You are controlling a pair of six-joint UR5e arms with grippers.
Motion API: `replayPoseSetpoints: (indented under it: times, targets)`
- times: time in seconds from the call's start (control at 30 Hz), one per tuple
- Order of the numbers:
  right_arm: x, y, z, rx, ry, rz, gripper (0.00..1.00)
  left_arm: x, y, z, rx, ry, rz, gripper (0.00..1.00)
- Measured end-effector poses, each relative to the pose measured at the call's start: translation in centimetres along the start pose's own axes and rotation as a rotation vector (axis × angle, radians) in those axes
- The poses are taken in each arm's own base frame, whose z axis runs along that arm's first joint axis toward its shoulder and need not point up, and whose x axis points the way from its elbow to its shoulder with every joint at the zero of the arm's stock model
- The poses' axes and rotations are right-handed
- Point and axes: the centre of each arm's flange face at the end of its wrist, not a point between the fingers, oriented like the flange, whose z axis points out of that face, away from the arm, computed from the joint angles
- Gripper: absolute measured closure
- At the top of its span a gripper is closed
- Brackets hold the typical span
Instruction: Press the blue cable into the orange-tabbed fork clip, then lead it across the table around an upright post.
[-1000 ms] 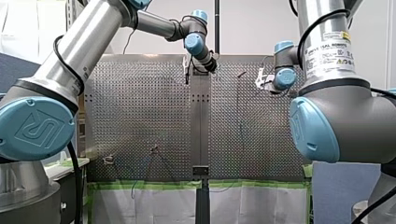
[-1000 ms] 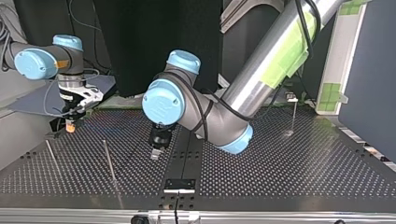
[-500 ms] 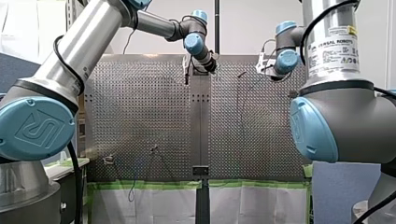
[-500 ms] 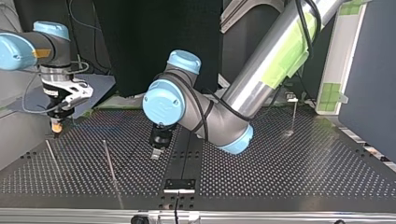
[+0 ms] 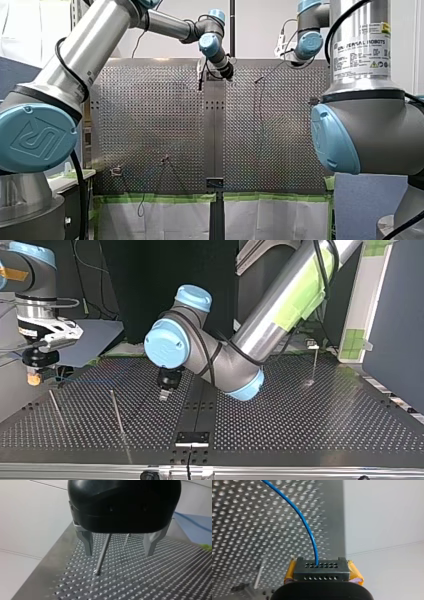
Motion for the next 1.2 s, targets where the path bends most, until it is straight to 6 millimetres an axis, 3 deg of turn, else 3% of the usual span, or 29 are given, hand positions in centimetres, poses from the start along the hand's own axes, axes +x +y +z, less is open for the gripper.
replayPoseSetpoints:
  times: [0.13, 0.33, 0.6, 1.2]
  targets:
    - [2.0, -0.3, -1.0, 0.007, 0.037, -0.001, 1.0, 1.2, -0.9, -0.9, -0.011, 0.04, 0.005, 0.0]
    - [2.8, 0.2, -1.2, 0.003, 0.051, -0.004, 1.0, 3.3, -2.7, -2.1, -0.005, 0.063, -0.024, 0.0]
    - [2.5, 0.7, -1.0, 0.011, 0.042, -0.007, 1.0, 1.5, -3.9, -3.3, 0.077, -0.005, -0.116, 0.0]
    - [3.0, 0.2, -1.2, 0.054, 0.047, -0.006, 1.0, 0.6, -8.0, -3.3, 0.299, -0.09, -0.29, 0.0]
